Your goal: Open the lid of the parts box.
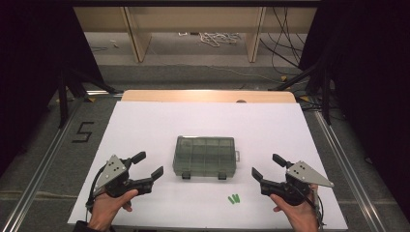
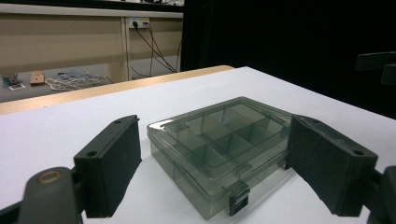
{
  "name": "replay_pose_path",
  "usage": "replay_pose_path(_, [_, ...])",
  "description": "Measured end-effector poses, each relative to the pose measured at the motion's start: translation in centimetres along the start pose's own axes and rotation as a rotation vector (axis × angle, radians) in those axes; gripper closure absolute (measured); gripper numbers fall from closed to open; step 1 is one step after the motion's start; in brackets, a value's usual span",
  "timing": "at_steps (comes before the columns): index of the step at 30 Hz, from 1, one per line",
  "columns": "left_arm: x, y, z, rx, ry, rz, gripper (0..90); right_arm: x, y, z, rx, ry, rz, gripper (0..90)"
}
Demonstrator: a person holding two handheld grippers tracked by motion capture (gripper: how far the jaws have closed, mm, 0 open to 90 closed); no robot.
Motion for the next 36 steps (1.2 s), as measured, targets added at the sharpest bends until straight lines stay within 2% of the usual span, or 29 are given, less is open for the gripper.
replay_pose_path(16, [-0.1, -0.3, 0.1, 0.012, -0.005, 0.006, 19.8, -0.1, 0.2, 0.4, -0.001, 0.002, -0.004, 15.9])
replay_pose_path(22, [0.0, -0.2, 0.4, 0.004, -0.009, 0.004, 26.8, -0.2, 0.6, 0.4, -0.026, -0.020, -0.025, 15.9])
replay_pose_path(23, [0.1, -0.2, 0.6, -0.003, -0.003, 0.002, 29.0, 0.0, 0.8, 0.6, -0.032, -0.002, -0.044, 16.0])
replay_pose_path(25, [0.0, -0.3, 0.8, 0.008, -0.014, 0.009, 31.3, -0.2, 0.8, 0.8, -0.029, -0.019, -0.054, 16.7])
replay_pose_path(26, [0.0, -0.4, 0.9, 0.008, -0.018, 0.011, 33.2, -0.2, 0.7, 1.0, -0.015, -0.018, -0.051, 17.7])
replay_pose_path(27, [0.0, -0.5, 1.1, 0.015, -0.022, 0.016, 35.0, -0.2, 0.9, 1.1, -0.026, -0.022, -0.061, 19.5])
replay_pose_path(31, [-0.6, -0.8, 1.9, 0.036, -0.056, 0.024, 40.8, 0.0, 1.0, 1.7, -0.005, -0.030, -0.073, 24.5])
replay_pose_path(33, [-0.7, -0.9, 2.3, 0.036, -0.067, 0.027, 45.0, 0.1, 1.3, 2.1, -0.011, -0.035, -0.079, 28.7])
replay_pose_path(36, [-0.9, -1.3, 2.7, 0.037, -0.082, 0.045, 53.4, 0.1, 1.5, 2.7, 0.012, -0.058, -0.086, 37.8])
Point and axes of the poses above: each handheld gripper's, and its own axes: z roughly forward along the jaws, x roughly out of its top, y roughly to its right, the point moved 9 cm from there along z, roughly forward along the jaws, and after that the axes turned 9 degrees about -y, right-handed, at the moved point
